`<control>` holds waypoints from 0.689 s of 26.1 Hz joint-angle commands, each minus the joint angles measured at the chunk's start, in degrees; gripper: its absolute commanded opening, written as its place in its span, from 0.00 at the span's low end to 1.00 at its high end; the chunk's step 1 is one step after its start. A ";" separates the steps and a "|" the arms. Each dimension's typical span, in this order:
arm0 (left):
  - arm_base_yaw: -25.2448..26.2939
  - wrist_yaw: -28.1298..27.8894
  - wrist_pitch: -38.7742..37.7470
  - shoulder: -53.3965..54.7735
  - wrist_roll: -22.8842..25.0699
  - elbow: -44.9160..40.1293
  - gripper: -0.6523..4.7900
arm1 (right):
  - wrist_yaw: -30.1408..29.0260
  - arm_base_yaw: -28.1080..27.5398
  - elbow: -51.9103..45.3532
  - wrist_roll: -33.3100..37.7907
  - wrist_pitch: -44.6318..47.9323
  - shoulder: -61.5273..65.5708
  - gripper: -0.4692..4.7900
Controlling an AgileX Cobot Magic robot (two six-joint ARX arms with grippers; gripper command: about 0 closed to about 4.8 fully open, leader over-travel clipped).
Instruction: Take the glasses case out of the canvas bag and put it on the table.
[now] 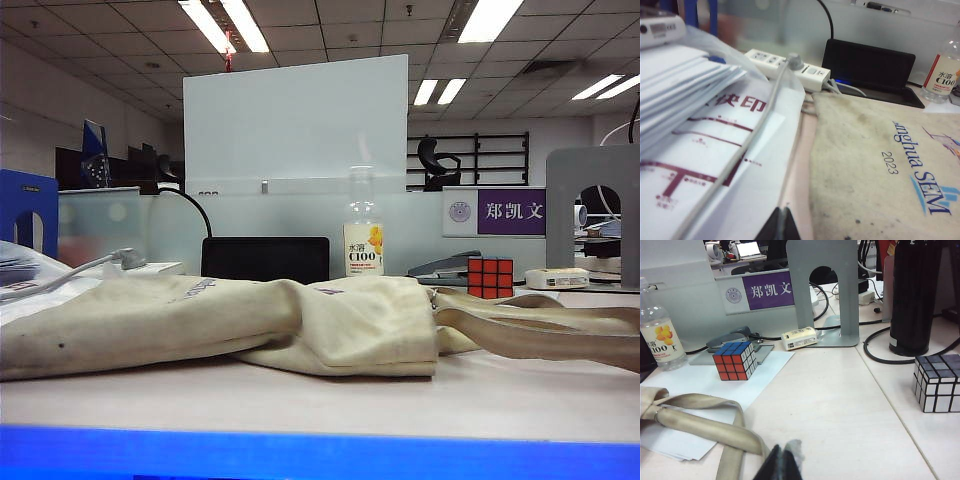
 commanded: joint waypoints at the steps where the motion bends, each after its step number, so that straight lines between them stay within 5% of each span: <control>1: 0.00 -0.04 -1.53 -0.04 -0.98 0.02 0.11 | -0.02 0.00 -0.26 0.24 0.26 -0.09 0.08; 9: 0.02 -0.48 0.07 -0.04 -2.12 0.04 0.11 | -2.60 0.00 -0.26 5.07 0.22 -0.11 0.08; 15: -0.24 14.23 8.00 0.46 -6.45 0.66 0.21 | -4.39 0.00 -0.26 10.82 -0.83 -0.09 0.08; 18: -2.78 12.52 6.29 3.69 -7.82 4.02 0.21 | -8.46 0.04 -0.26 11.43 -1.05 -0.09 0.08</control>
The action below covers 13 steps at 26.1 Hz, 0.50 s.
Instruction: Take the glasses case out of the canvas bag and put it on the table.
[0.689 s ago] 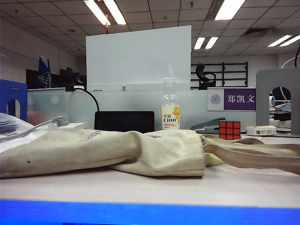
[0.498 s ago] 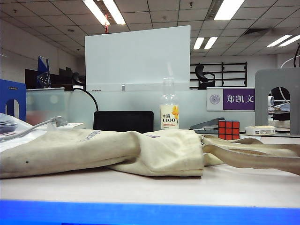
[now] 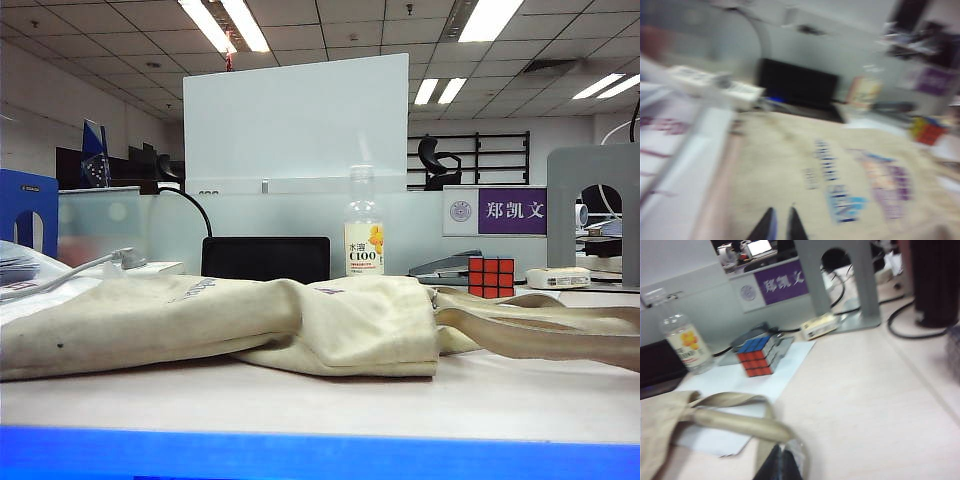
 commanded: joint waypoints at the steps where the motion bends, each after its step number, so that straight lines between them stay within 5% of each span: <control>1: -3.50 -2.27 -0.33 5.25 -1.51 5.07 0.21 | -5.92 0.07 -0.26 2.03 0.42 -0.09 0.08; 6: -9.49 -4.44 1.22 27.12 4.04 18.82 0.21 | -8.46 0.09 -0.26 3.98 0.33 -0.09 0.08; 9: -13.27 -4.20 1.46 48.35 5.49 34.42 0.22 | -8.46 0.09 -0.26 4.13 0.39 -0.09 0.08; 13: -16.44 4.52 -4.20 74.44 5.97 59.45 0.29 | -8.39 0.07 -0.11 4.48 0.59 -0.09 0.08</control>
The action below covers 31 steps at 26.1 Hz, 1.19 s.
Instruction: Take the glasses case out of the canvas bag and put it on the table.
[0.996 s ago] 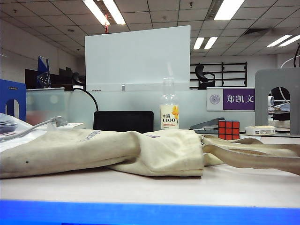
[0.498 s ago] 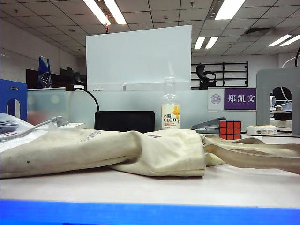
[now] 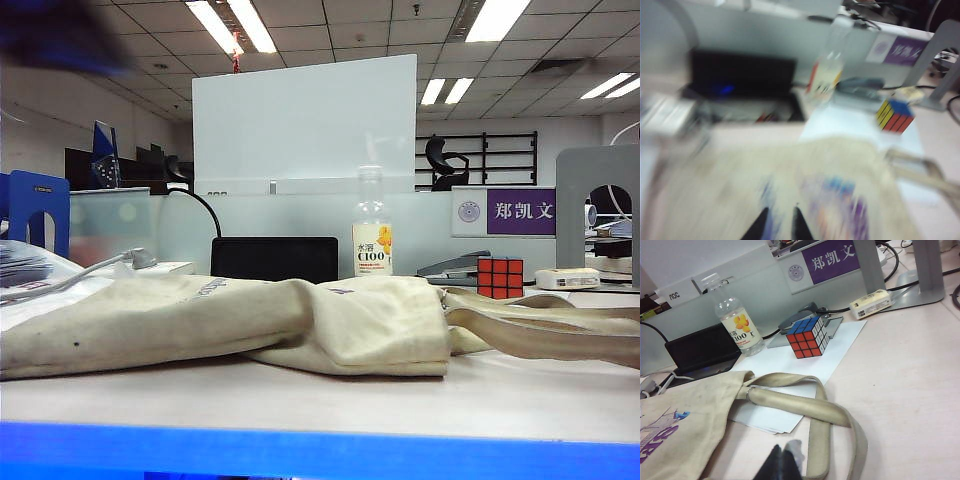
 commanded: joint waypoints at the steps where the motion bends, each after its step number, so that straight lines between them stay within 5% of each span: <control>1: -1.84 11.10 -8.31 17.31 0.87 18.88 0.30 | 0.22 -0.04 0.13 0.66 1.31 -0.11 0.08; 4: -6.38 14.12 -26.32 31.63 4.55 38.34 0.30 | 3.06 -0.07 1.53 0.63 2.01 -0.09 0.08; 8: -13.77 13.20 -49.92 45.48 22.71 58.10 0.37 | 5.16 -0.09 3.80 0.37 3.34 -0.09 0.08; 11: -20.37 9.92 -60.24 52.24 29.97 65.48 0.37 | 5.97 -0.04 4.87 0.15 2.67 -0.09 0.08; 17: -28.35 9.68 -64.63 56.30 35.01 65.79 0.40 | 7.65 0.02 5.38 -0.48 2.36 -0.09 0.08; 23: -31.91 9.88 -60.08 57.75 35.98 65.79 0.42 | 7.65 0.02 5.38 -0.48 2.25 -0.09 0.08; 27: -33.51 10.75 -58.05 60.35 34.84 65.81 0.50 | 7.72 -0.02 5.40 -0.48 2.25 -0.09 0.08; 31: -36.59 11.82 -52.06 62.42 29.20 65.99 0.72 | 7.72 -0.04 5.46 -0.50 2.12 -0.09 0.08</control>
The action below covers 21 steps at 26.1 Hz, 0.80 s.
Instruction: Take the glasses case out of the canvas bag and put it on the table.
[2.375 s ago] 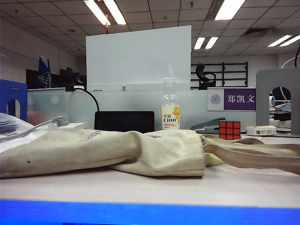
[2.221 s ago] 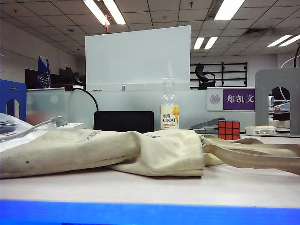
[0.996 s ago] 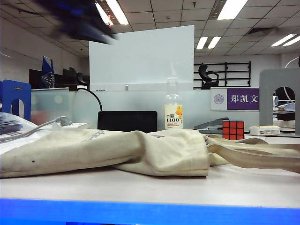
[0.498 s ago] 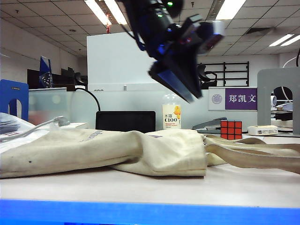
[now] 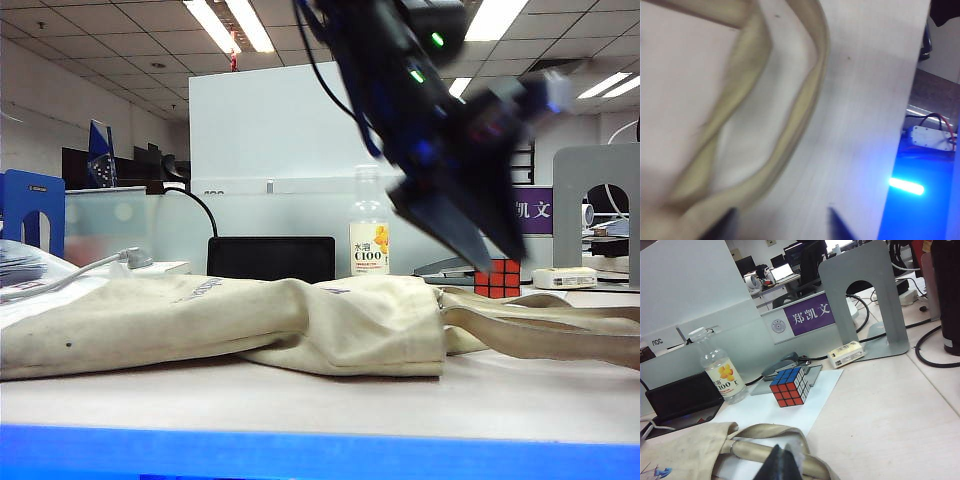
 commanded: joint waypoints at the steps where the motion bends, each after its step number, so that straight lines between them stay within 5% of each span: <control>1: -2.84 0.42 8.13 0.22 -6.60 0.33 0.77 | 0.26 -0.09 0.46 -0.20 0.52 -0.09 0.08; 5: -4.76 -2.51 23.52 0.28 -19.08 3.23 0.83 | 3.45 -0.09 0.50 -2.84 -0.85 -0.09 0.08; 9: -3.04 -2.32 32.87 4.42 -39.80 12.28 0.82 | 11.13 -0.13 0.57 -6.05 -1.16 -0.09 0.08; 15: -1.36 -4.33 24.87 12.76 -42.05 24.26 0.82 | 13.31 -0.13 2.05 -8.85 -3.54 -0.09 0.08; 21: -1.57 -5.64 20.57 18.18 -43.36 25.62 0.82 | 13.33 -0.13 3.28 -9.22 -5.90 -0.09 0.08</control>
